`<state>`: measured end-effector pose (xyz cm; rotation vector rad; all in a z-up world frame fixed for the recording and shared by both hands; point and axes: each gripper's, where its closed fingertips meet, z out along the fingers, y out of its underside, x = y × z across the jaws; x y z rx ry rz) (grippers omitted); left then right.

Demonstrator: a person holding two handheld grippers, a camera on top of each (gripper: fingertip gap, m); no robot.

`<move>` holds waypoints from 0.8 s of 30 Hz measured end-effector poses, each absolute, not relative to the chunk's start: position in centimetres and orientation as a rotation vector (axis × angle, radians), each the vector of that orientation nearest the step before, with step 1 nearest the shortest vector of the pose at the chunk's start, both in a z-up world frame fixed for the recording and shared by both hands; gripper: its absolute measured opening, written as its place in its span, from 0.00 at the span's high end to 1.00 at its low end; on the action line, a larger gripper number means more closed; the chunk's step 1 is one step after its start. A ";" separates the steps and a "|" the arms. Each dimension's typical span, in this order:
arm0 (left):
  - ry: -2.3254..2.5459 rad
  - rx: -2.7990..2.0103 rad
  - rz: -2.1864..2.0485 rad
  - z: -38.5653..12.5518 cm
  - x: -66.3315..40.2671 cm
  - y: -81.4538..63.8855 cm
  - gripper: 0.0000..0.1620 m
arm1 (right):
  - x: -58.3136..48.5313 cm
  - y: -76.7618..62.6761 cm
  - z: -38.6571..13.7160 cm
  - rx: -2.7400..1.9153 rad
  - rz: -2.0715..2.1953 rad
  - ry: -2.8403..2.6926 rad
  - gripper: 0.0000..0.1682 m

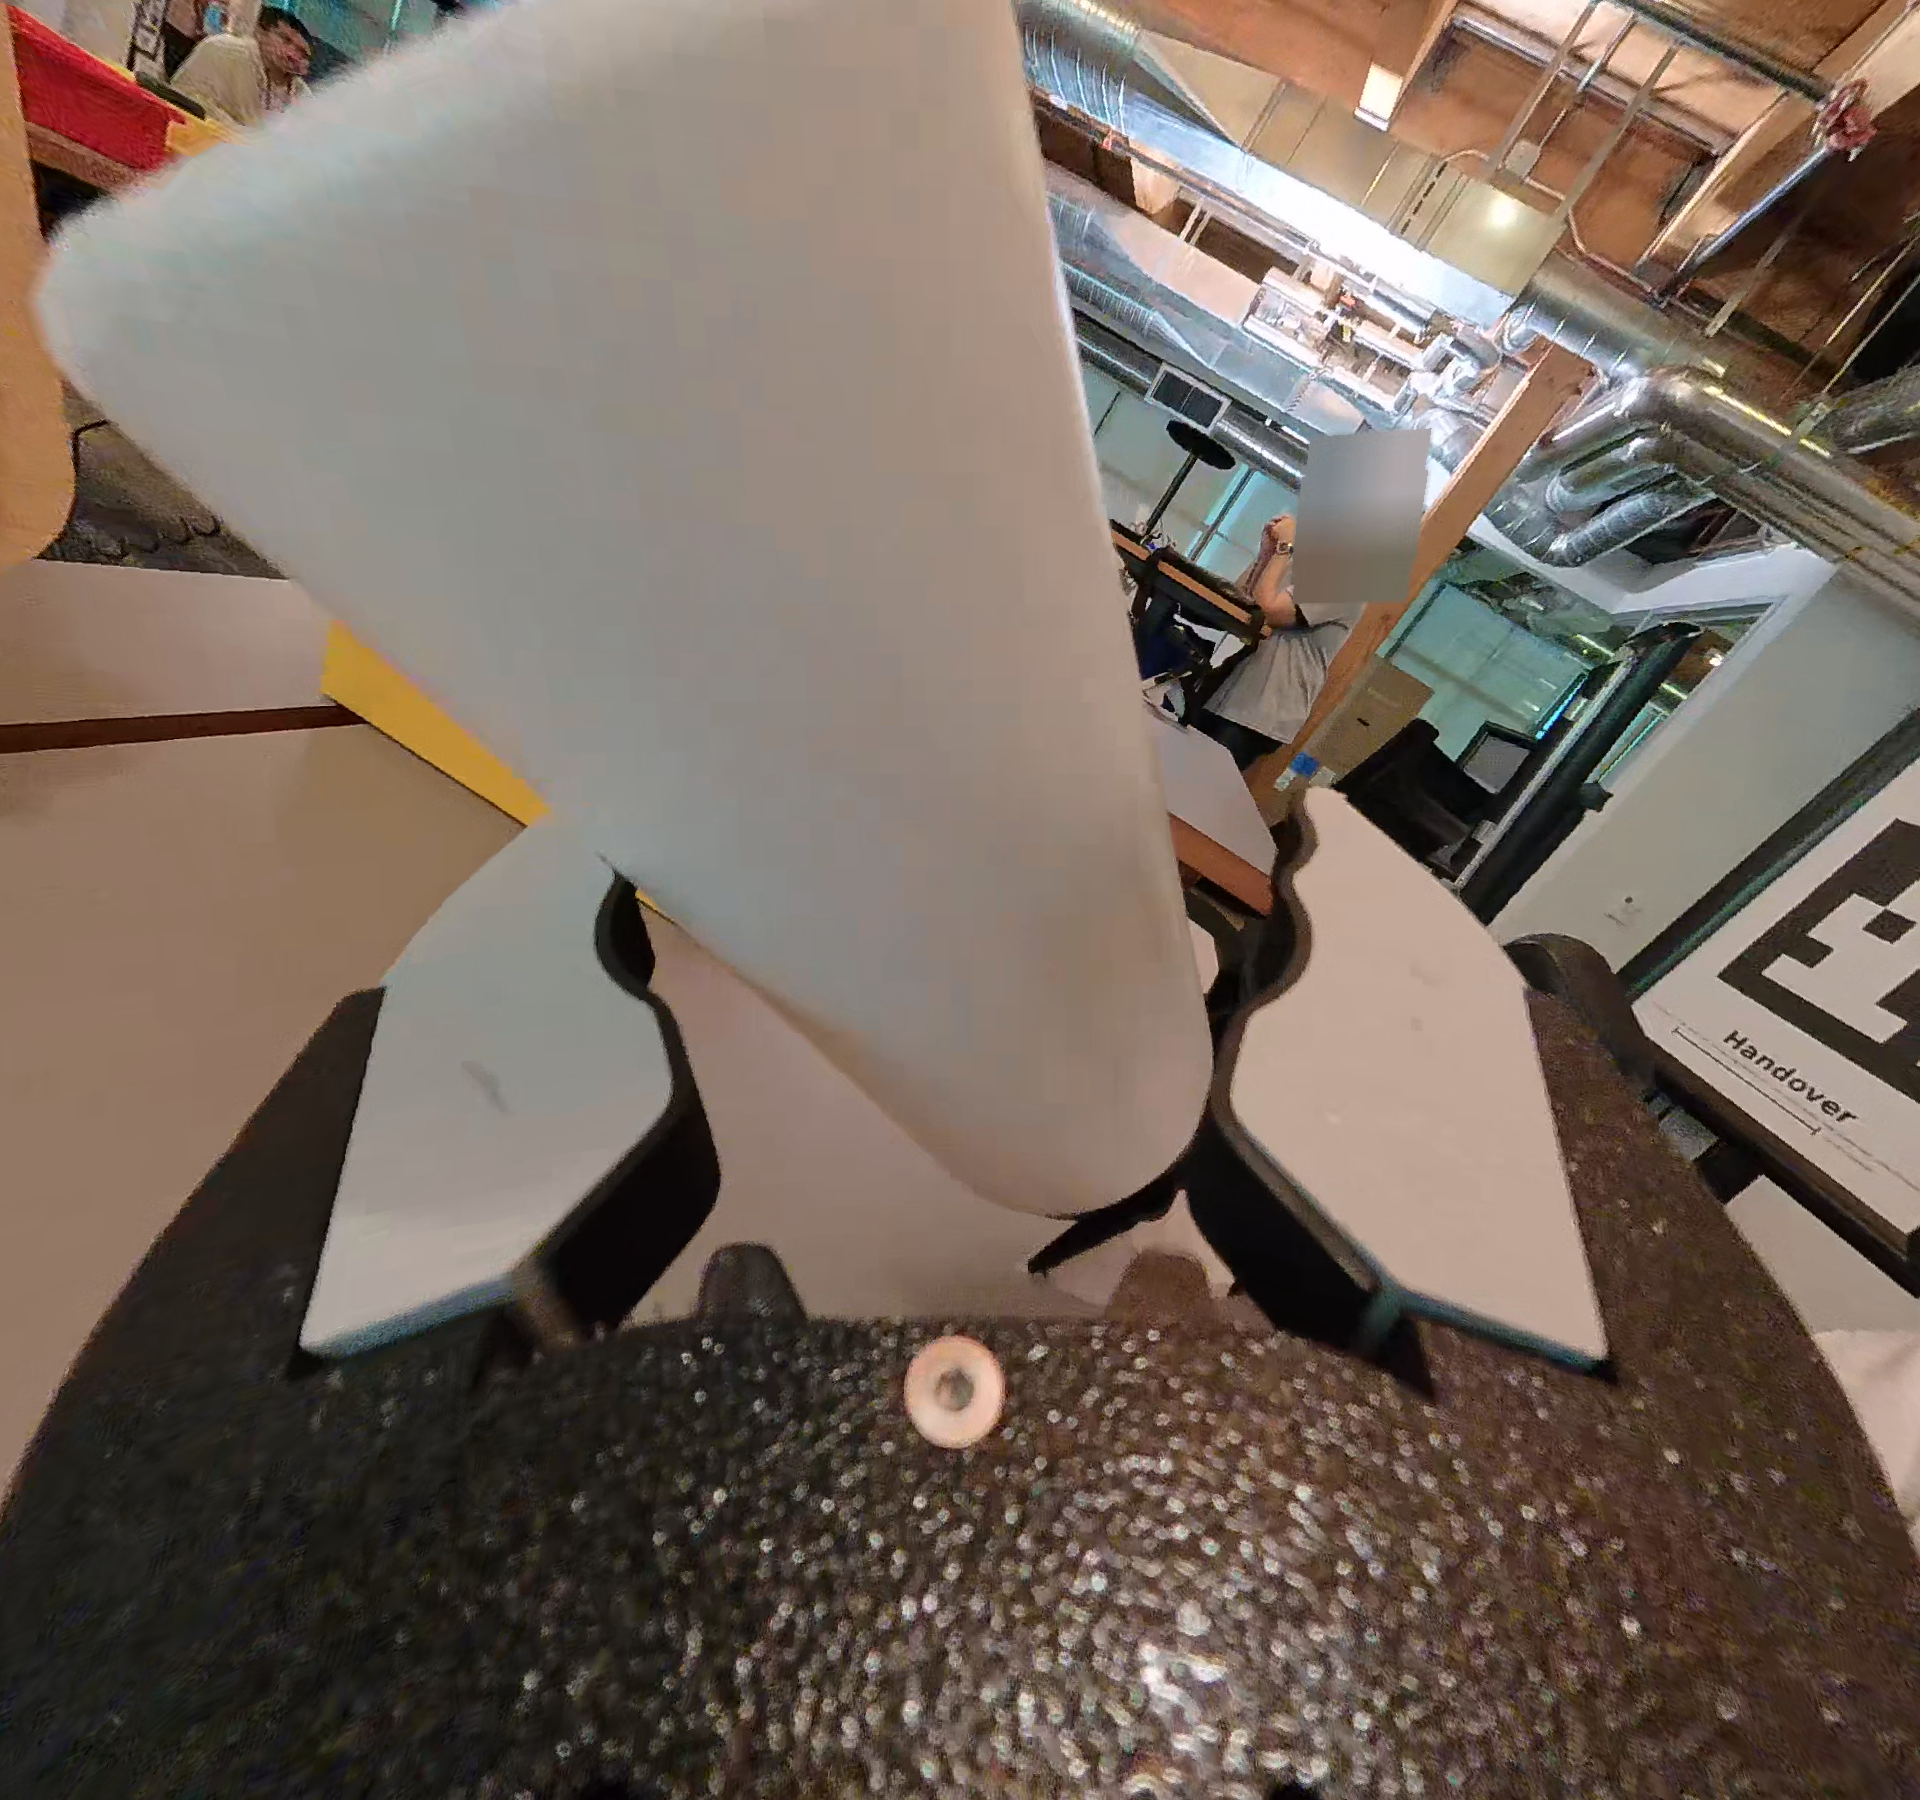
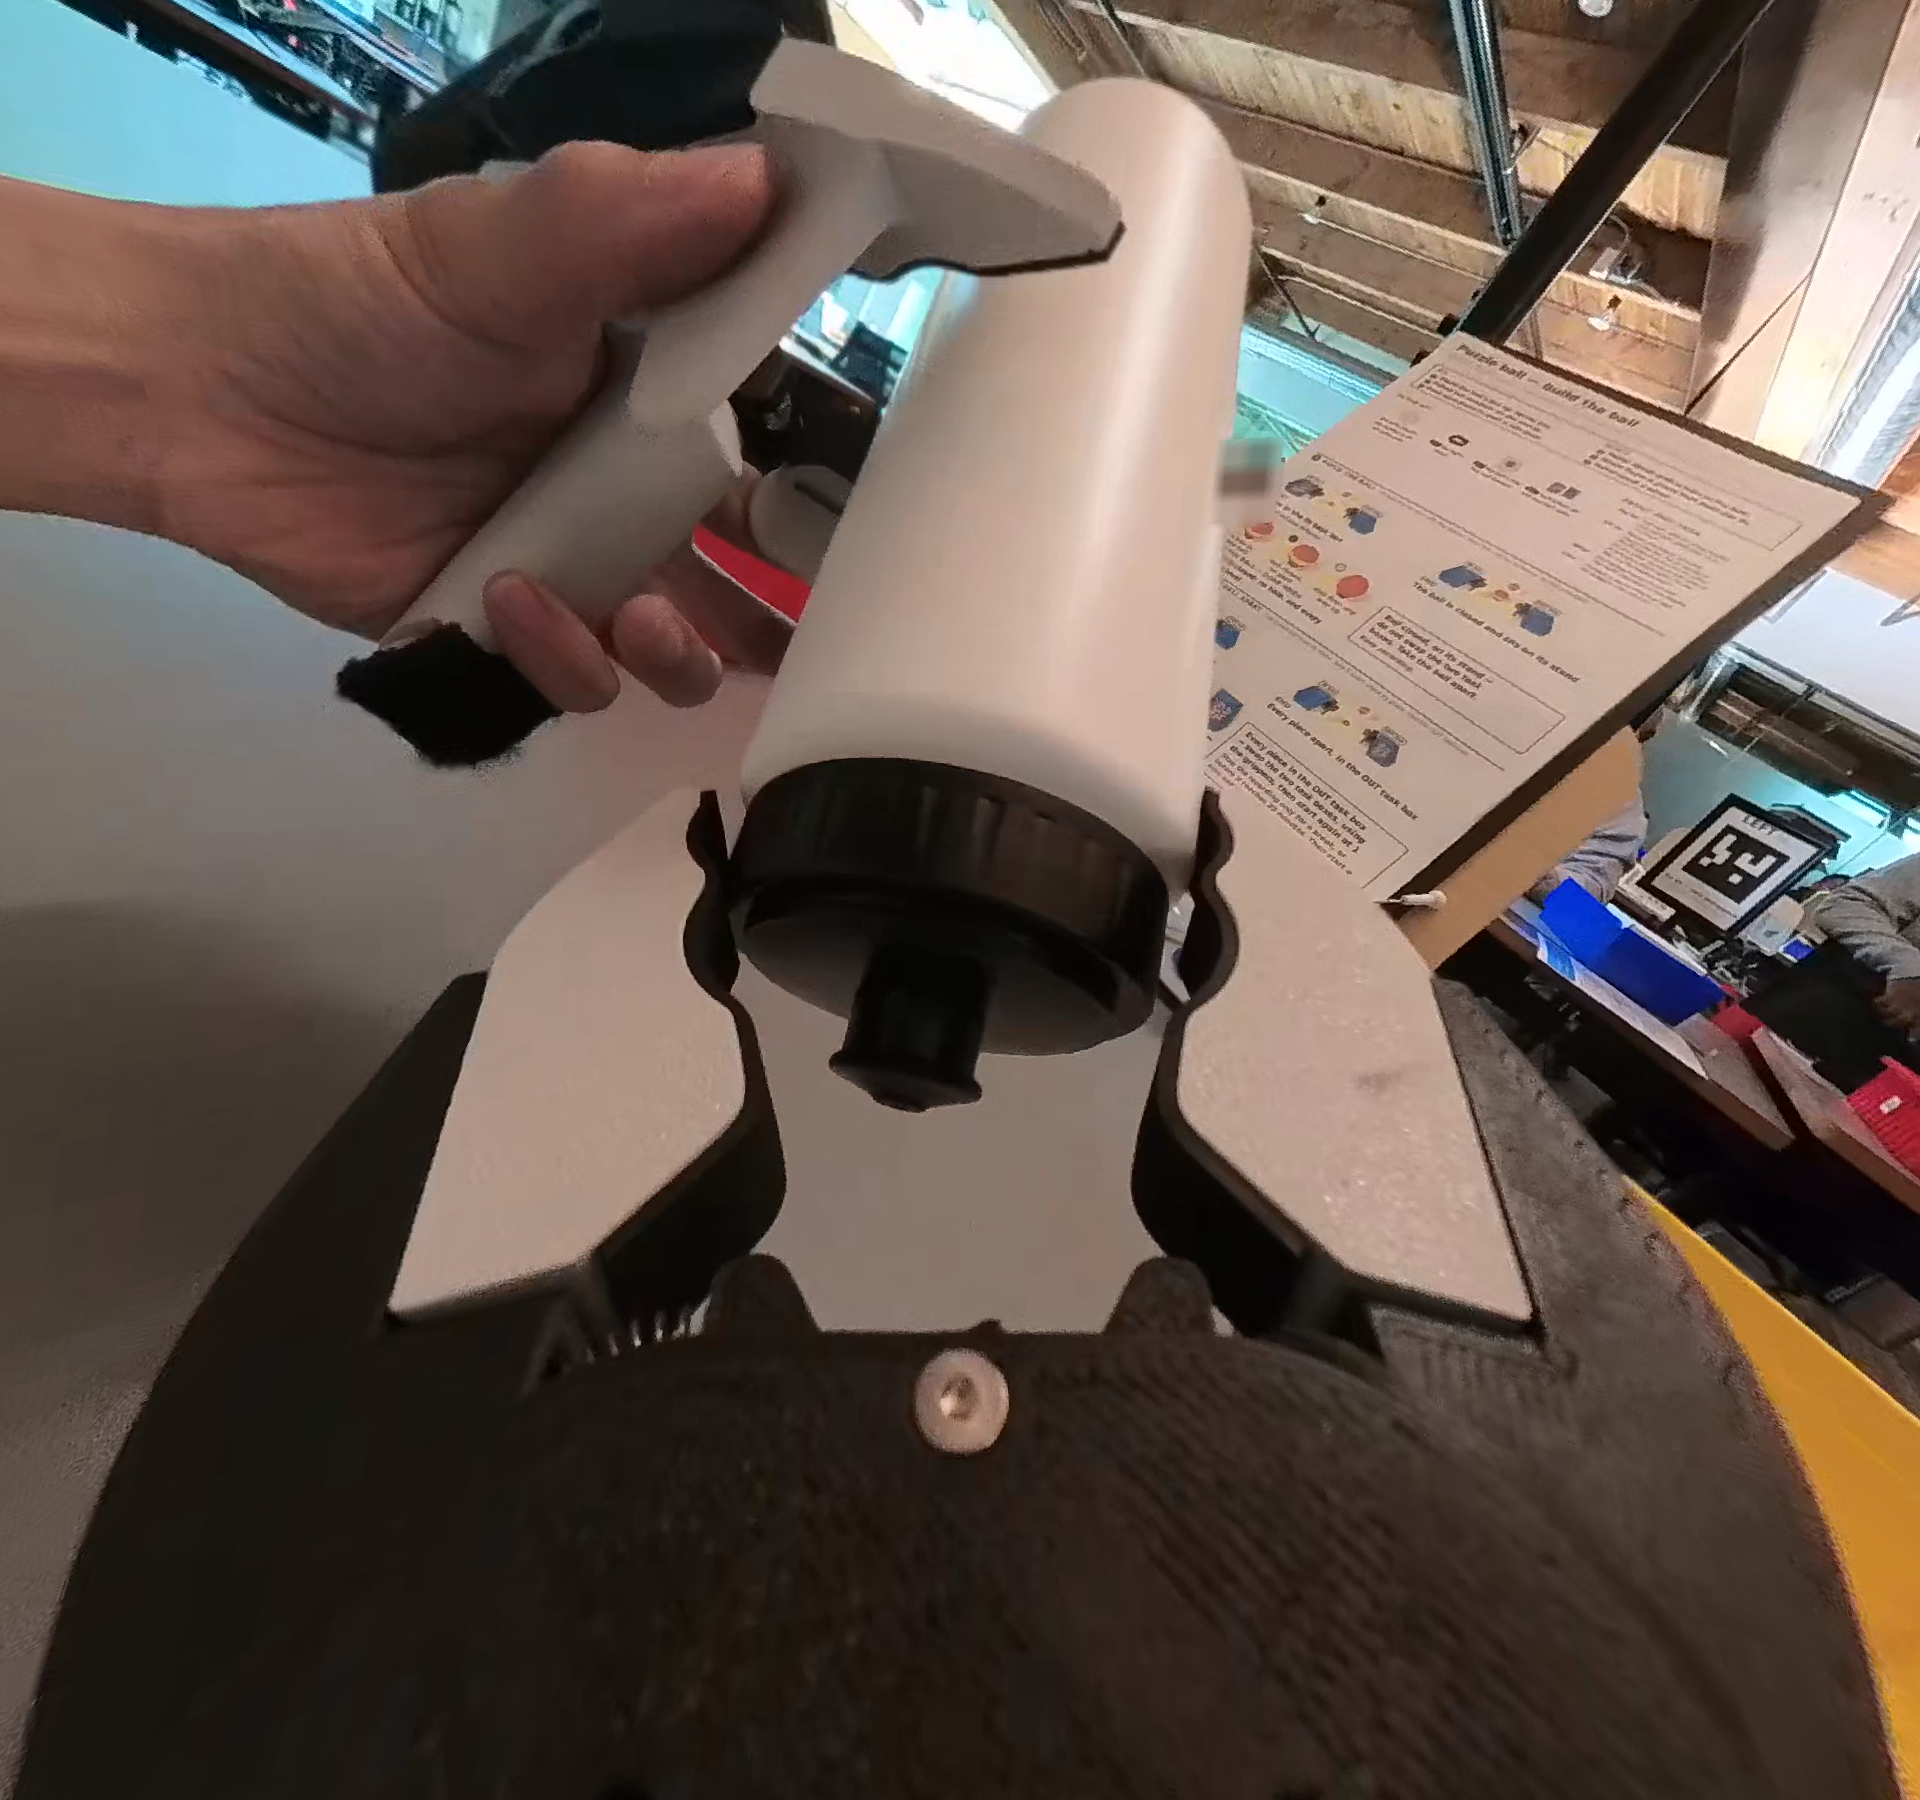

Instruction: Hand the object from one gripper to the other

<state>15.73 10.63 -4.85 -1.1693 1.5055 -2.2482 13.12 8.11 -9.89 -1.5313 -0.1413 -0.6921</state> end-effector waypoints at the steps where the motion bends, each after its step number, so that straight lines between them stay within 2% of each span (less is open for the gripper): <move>1: 1.494 -1.185 -2.258 -4.8 15.9 11.2 0.29 | 13.0 8.2 -9.9 -1.534 -0.700 -0.149 0.49; 6: 1.388 -1.276 -2.344 -5.0 16.6 14.0 0.31 | 12.5 8.7 -10.1 -1.564 -0.735 -0.204 0.49; 7: 1.356 -1.292 -2.373 -5.0 16.6 14.5 0.35 | 12.4 8.7 -10.1 -1.566 -0.732 -0.207 0.49; 8: 1.329 -1.297 -2.408 -4.9 16.6 14.8 0.43 | 12.5 8.6 -10.1 -1.564 -0.731 -0.204 0.49; 11: 1.291 -1.397 -2.492 -5.8 16.8 15.0 0.46 | 12.7 8.6 -10.4 -1.580 -0.704 -0.196 0.49; 24: 1.069 -1.604 -2.605 -7.7 17.6 15.2 0.48 | 13.0 8.3 -10.8 -1.551 -0.591 -0.173 0.50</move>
